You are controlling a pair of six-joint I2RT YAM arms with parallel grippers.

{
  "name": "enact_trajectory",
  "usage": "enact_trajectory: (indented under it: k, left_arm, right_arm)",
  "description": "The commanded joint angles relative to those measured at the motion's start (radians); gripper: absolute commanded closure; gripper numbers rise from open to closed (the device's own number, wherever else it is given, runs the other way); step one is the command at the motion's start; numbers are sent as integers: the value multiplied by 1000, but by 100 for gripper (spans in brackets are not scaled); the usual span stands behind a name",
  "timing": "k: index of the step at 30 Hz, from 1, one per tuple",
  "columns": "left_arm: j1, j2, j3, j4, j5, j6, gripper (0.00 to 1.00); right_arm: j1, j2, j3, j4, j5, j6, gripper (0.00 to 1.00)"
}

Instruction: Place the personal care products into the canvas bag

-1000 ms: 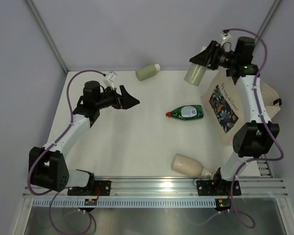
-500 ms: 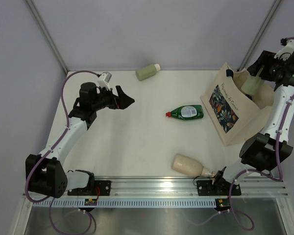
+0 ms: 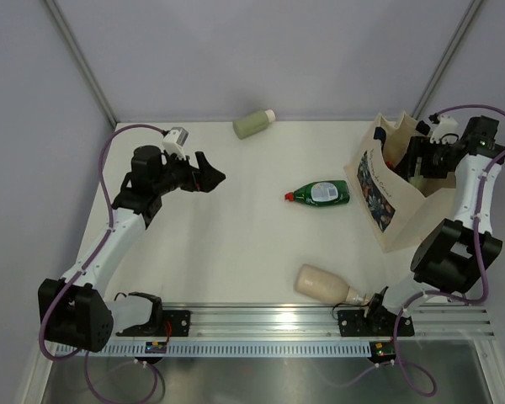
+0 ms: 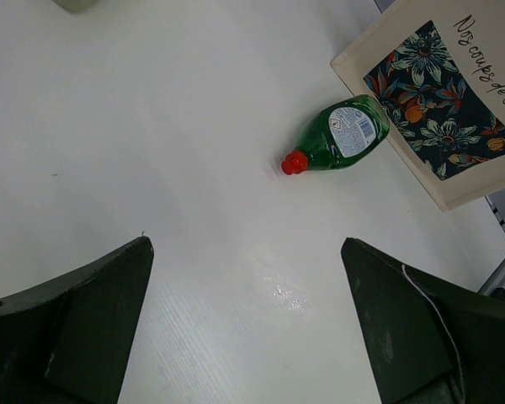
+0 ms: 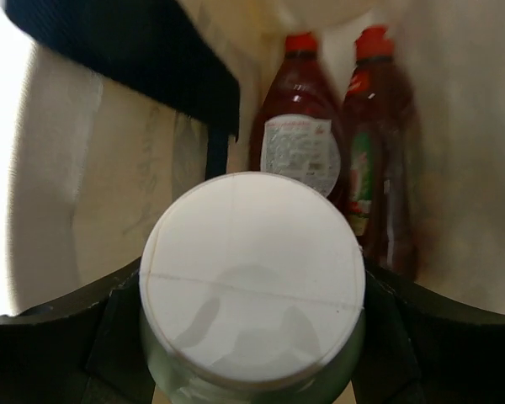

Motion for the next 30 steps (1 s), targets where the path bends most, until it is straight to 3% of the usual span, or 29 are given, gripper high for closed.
enact_trajectory:
  k: [1, 4, 5, 7, 9, 13, 19, 24, 28, 30]
  left_arm:
    - [6, -21, -11, 34, -16, 24, 1]
    - [6, -18, -10, 33, -12, 24, 1]
    - [7, -17, -10, 34, -10, 24, 1]
    - [7, -17, -7, 27, -9, 24, 1]
    - [9, -18, -4, 24, -10, 27, 1]
    - [9, -21, -7, 10, -13, 33, 1]
    - [11, -32, -1, 10, -27, 32, 1]
    - [11, -53, 15, -33, -53, 59, 1]
    - [17, -72, 30, -65, -81, 78, 1]
    - [20, -82, 36, -77, -90, 84, 1]
  right_arm:
    - [57, -93, -111, 33, -34, -68, 96]
    - [106, -118, -213, 97, 53, -36, 87]
    - [132, -120, -228, 131, 90, -23, 71]
    - [148, -130, -245, 145, 163, -12, 57]
    - [156, -140, -233, 154, 226, -18, 27]
    - [154, -161, -100, 127, 322, -103, 2]
    - [153, -141, 126, 88, 365, -114, 1]
    - [154, -146, 210, 58, 317, -123, 0]
    - [185, -190, 235, -86, 15, -309, 1]
    - [275, -193, 241, -269, -64, -470, 1]
